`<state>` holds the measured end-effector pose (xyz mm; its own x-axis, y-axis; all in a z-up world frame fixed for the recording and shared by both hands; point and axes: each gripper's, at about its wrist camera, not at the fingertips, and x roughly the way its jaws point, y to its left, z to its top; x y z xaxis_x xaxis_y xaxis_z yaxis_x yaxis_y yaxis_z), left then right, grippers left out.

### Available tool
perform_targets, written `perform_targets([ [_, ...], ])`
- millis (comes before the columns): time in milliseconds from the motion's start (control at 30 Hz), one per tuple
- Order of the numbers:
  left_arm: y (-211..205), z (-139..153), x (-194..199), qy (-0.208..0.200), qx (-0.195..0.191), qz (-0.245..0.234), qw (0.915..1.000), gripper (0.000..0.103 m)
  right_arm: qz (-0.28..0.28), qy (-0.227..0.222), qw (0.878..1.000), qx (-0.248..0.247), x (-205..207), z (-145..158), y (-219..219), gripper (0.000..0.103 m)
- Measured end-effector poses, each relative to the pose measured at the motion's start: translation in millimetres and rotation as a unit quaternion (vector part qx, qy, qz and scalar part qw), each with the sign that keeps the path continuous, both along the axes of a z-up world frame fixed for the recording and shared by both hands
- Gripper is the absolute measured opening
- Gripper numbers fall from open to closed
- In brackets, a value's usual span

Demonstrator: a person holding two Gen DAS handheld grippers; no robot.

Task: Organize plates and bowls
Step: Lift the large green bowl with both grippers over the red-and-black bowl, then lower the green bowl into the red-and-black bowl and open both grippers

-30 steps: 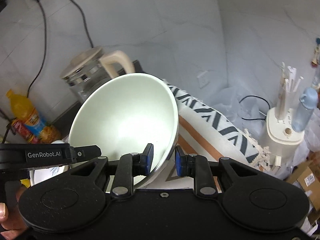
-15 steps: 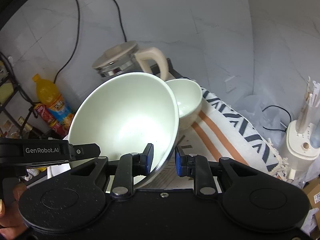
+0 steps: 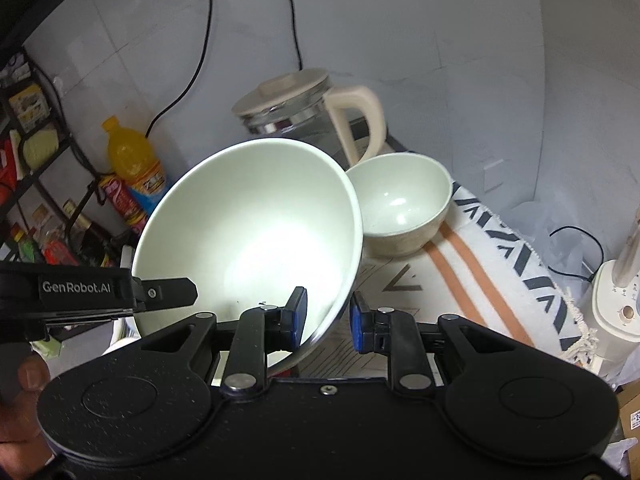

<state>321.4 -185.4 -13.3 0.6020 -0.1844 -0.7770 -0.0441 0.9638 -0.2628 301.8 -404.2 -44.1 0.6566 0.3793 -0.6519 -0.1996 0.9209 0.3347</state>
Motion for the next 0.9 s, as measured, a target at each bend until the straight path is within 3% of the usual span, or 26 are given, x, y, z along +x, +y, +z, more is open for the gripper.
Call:
perform_targets([
  [900,53.2,-42.1,-21.4,0.085,-0.013,0.036,0.9956,0.022,0.061,0.064,0.995,-0.041,-4.1,-27.2,54.2,0.023],
])
